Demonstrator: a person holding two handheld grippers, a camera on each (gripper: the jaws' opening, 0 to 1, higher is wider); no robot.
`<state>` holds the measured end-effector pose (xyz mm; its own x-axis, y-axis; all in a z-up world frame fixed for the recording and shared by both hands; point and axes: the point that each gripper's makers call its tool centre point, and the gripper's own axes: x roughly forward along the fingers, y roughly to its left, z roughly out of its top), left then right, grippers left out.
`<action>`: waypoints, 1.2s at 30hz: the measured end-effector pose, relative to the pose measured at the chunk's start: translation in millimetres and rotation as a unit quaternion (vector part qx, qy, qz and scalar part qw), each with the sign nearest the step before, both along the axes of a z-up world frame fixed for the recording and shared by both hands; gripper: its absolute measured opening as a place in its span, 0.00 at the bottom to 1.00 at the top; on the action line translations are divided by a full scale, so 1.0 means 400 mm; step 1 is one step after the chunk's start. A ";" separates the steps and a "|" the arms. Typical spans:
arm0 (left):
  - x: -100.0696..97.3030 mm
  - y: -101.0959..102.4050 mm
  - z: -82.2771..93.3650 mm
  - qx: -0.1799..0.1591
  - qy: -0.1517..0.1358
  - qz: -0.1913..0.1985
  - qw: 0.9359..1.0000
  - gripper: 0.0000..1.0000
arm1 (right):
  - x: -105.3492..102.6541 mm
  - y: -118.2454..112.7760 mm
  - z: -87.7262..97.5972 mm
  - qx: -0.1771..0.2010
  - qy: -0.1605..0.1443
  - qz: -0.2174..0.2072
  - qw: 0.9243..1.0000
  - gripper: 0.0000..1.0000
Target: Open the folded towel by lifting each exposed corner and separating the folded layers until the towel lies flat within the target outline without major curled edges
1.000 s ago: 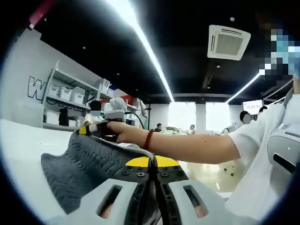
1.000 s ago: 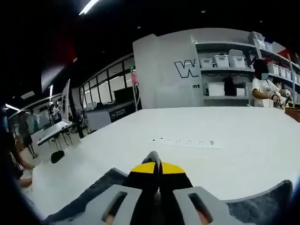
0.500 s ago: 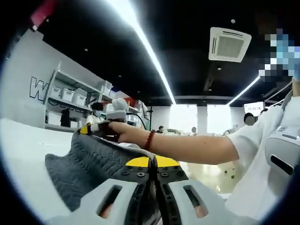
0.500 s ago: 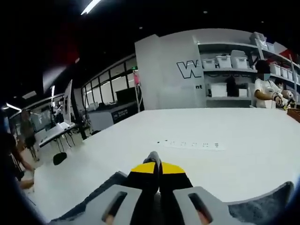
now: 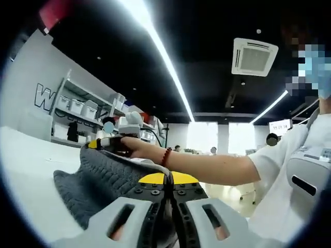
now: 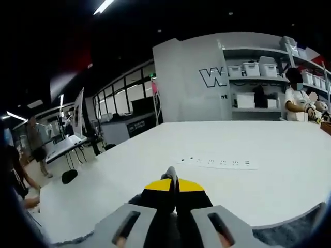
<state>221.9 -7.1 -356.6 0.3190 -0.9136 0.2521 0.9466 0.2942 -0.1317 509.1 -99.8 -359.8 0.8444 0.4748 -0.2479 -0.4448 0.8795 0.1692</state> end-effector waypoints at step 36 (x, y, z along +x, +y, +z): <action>-0.010 0.070 0.038 -0.029 -0.014 0.030 0.999 0.00 | 0.018 0.092 0.065 0.002 -0.015 0.027 1.000 0.00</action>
<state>217.7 20.8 -341.5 0.3641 -0.8770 0.3135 0.9314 0.3426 -0.1232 516.1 -63.2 -333.7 0.8242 0.5216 -0.2206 -0.4971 0.8529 0.1593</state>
